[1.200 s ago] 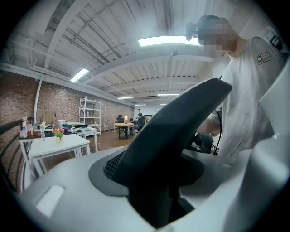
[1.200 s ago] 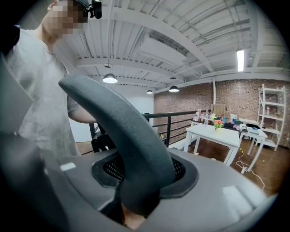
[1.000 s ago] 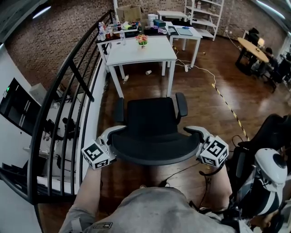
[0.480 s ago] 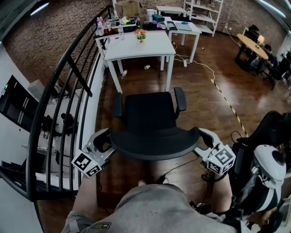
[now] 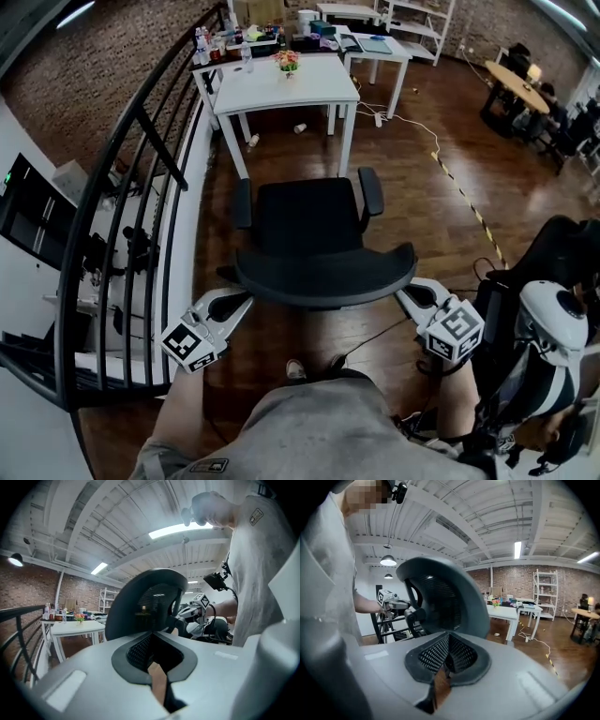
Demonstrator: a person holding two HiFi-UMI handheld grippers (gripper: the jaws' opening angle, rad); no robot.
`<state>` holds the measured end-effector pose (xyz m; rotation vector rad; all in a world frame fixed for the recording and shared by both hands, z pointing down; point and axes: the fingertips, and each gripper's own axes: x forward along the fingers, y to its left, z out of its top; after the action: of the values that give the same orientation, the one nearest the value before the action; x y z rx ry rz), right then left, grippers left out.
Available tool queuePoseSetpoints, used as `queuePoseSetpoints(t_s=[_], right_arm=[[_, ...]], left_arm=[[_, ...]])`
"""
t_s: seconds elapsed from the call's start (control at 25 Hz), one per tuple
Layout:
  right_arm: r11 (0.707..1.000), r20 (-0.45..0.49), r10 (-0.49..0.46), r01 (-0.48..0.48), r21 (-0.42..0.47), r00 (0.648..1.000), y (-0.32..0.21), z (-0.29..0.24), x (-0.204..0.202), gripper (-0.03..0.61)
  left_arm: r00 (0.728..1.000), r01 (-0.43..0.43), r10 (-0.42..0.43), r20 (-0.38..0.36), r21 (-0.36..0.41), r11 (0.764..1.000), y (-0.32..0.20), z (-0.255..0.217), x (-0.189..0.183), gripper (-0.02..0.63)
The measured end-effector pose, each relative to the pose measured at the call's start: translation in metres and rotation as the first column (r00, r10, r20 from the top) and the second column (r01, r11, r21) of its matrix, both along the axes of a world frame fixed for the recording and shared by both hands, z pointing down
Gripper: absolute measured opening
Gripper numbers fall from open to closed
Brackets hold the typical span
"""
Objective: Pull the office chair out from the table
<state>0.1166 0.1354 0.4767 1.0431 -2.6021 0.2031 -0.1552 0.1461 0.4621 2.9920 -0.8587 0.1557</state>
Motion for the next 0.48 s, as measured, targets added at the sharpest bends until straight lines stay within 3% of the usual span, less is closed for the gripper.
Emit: queuePoseSetpoints(t_s=[0.2, 0.48], right_arm=[[0.995, 0.011, -0.095, 0.095, -0.032, 0.995, 0.024, 0.017, -0.028, 0.006], [0.972, 0.044, -0.230, 0.232, -0.049, 0.972, 0.053, 0.029, -0.043, 0.006]], left_arm=[[0.997, -0.077, 0.077, 0.006, -0.036, 0.996, 0.022, 0.014, 0.036, 0.005], [0.996, -0.089, 0.089, 0.003, -0.094, 0.992, 0.064, 0.032, 0.089, 0.005]])
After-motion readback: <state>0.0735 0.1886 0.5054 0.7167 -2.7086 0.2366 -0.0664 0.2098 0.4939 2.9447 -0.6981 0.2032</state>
